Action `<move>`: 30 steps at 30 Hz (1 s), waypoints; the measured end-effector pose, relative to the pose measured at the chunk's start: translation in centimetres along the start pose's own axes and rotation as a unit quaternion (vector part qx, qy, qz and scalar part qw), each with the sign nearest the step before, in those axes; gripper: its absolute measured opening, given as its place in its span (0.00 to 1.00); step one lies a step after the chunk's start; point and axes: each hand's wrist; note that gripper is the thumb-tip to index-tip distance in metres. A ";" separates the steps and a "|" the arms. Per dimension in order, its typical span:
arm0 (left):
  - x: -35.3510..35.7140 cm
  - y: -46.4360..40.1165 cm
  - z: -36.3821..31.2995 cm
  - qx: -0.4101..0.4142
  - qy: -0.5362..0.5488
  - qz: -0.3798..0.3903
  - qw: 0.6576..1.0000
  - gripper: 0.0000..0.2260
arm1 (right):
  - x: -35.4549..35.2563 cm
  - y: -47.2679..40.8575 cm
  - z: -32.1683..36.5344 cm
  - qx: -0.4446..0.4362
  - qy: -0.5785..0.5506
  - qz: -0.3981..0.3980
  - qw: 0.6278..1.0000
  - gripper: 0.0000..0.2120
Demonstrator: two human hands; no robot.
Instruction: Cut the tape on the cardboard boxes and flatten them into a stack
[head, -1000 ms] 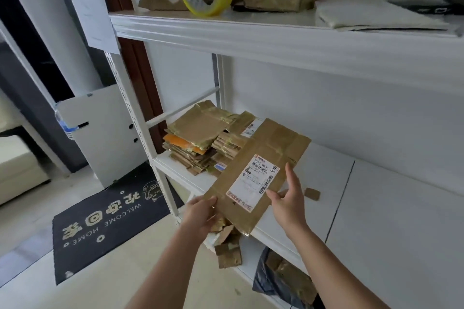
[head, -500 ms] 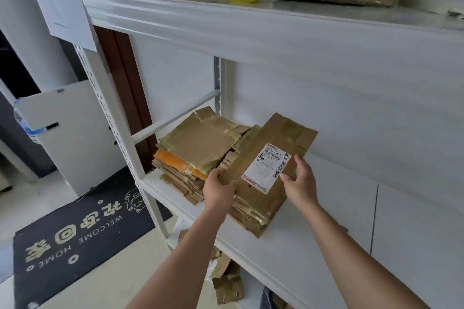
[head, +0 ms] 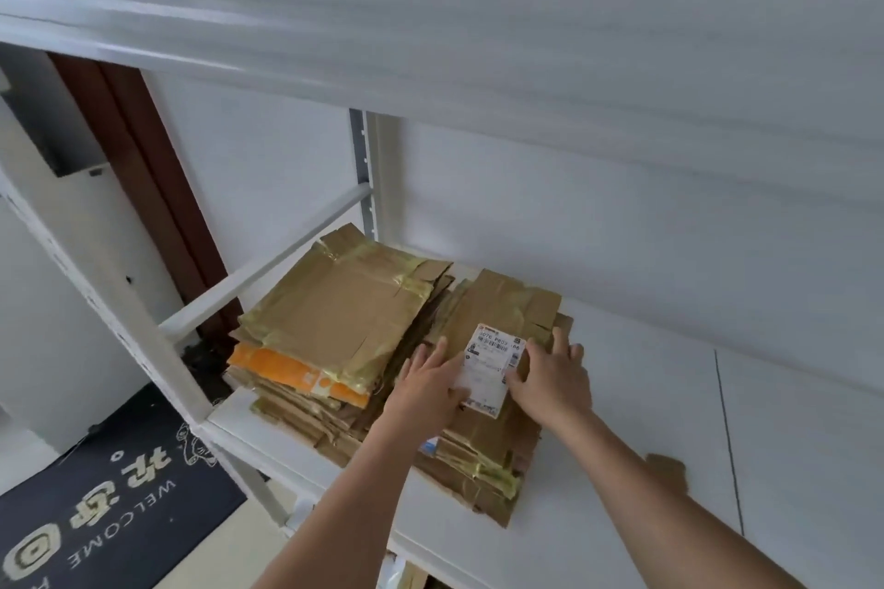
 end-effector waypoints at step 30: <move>-2.1 3.1 -2.7 0.076 -0.038 -0.104 0.991 0.30 | -1.4 4.3 1.7 0.012 -0.006 -0.005 1.000 0.36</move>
Point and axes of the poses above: each hand's wrist, its own y-axis away from the middle knuckle, its own x-axis out of the palm, z = x × y, and after that the axes turned 6 degrees about -y, right-handed
